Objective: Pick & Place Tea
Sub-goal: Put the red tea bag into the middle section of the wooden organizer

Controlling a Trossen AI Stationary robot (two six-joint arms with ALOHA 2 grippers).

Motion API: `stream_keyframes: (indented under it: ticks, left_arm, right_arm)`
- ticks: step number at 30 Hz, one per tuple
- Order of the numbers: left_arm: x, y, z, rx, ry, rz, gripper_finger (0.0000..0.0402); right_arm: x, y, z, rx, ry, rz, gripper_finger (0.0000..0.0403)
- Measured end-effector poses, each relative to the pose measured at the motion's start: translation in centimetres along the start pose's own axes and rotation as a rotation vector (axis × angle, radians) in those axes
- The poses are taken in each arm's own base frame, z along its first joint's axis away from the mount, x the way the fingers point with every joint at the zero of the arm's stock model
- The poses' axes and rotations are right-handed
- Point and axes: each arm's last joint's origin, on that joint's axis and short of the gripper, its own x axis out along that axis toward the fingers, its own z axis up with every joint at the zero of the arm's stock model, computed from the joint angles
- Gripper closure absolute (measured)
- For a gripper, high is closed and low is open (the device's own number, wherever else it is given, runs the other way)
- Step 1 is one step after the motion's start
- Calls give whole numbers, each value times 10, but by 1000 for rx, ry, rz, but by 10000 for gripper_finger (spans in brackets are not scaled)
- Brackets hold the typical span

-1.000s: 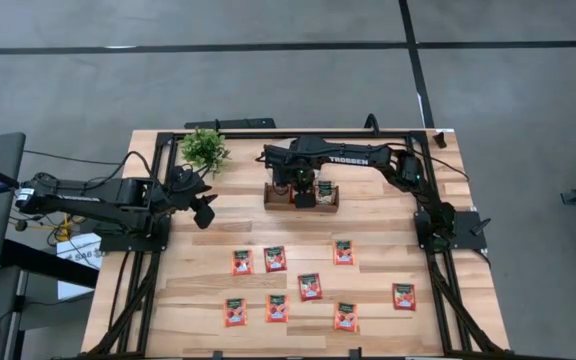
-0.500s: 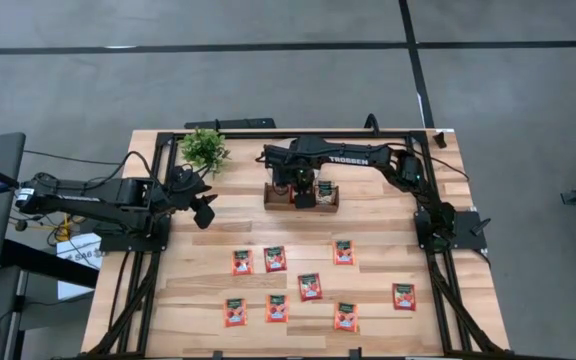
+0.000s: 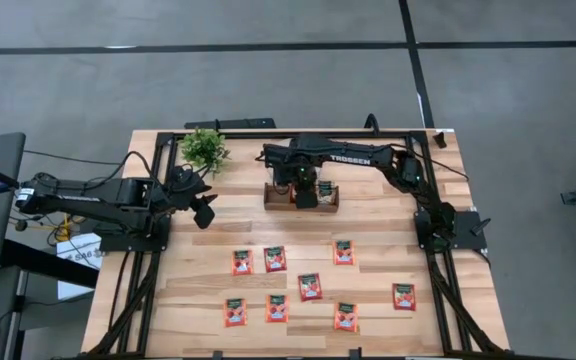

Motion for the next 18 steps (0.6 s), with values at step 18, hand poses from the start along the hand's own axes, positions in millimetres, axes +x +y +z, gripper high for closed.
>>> stream_keyframes:
  ticks: [18]
  left_arm:
    - [0,0,0,-22,8,-14,264]
  right_arm:
    - [-95,108,-59,40,-61,99,315]
